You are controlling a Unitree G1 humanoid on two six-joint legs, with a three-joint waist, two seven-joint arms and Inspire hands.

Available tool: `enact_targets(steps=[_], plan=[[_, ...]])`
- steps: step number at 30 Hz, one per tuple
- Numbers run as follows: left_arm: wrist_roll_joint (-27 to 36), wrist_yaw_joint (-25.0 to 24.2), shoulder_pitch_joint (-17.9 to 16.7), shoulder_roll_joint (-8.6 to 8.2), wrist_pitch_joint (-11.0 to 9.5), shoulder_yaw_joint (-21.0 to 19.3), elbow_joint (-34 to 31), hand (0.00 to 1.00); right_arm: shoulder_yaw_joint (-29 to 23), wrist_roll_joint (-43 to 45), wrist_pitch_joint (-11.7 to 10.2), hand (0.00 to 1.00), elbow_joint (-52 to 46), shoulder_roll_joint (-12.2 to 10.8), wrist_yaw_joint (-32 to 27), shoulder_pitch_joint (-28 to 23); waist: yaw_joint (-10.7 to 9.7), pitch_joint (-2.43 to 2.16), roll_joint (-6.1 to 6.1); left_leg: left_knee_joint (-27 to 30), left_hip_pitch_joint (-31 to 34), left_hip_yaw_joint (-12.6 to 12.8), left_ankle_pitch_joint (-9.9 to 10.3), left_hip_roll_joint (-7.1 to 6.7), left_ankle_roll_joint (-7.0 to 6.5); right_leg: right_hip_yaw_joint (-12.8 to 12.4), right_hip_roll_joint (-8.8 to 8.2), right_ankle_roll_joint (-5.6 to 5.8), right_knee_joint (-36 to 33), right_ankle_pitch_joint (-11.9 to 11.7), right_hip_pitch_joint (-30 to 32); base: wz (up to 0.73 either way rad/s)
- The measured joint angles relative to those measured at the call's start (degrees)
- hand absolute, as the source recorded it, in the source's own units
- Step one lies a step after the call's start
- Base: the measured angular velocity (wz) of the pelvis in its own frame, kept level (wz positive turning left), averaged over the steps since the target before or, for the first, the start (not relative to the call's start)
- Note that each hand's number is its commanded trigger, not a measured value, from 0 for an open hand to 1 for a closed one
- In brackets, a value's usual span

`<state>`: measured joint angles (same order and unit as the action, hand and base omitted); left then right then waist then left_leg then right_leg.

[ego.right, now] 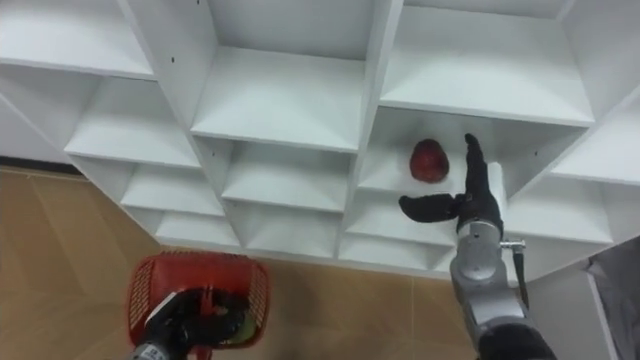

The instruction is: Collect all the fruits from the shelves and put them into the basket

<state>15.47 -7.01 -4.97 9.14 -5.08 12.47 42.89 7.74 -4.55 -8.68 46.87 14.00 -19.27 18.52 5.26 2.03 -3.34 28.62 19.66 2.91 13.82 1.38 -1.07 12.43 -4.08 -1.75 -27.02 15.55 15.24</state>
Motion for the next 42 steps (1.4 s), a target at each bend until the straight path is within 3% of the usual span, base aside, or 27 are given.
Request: enact_targets(steps=[7,15,28,42], plan=[[0.10,-0.31,0.68,0.58,0.27,0.13,0.70,1.00,-0.11,-1.47,0.00,0.00,0.17,1.41,-1.61,1.06,0.22,0.14,-0.30,0.13,3.42,0.03,-0.57,-0.39,-0.30,0.33,-0.83,-0.13,-2.07,0.38,3.90,0.04],[0.09,0.31,2.64,0.59,0.51,0.11,2.08,1.00,-1.94,0.78,-0.01,0.00,0.22,2.46,-6.26,4.80,0.02,0.62,-1.09,0.50,6.11,0.81,-1.08,-0.79,-0.38,-0.74,-1.38,-0.19,-3.83,0.57,7.90,-0.03],[0.11,0.69,4.41,0.41,1.88,0.13,3.91,1.00,-2.27,0.89,0.13,0.00,0.23,3.65,-8.48,7.46,0.17,0.65,-1.19,-0.48,7.04,1.43,-1.17,-0.88,-0.47,-1.15,-1.49,-0.14,-3.72,0.59,9.29,-0.01],[0.20,0.72,5.34,0.33,3.12,0.34,4.00,1.00,-2.28,0.90,3.64,0.00,2.54,3.97,-7.38,9.65,0.79,0.66,-1.24,-0.81,7.69,2.22,-1.93,-1.06,-0.55,-1.82,-1.87,-0.23,-4.75,0.54,10.90,0.00]])
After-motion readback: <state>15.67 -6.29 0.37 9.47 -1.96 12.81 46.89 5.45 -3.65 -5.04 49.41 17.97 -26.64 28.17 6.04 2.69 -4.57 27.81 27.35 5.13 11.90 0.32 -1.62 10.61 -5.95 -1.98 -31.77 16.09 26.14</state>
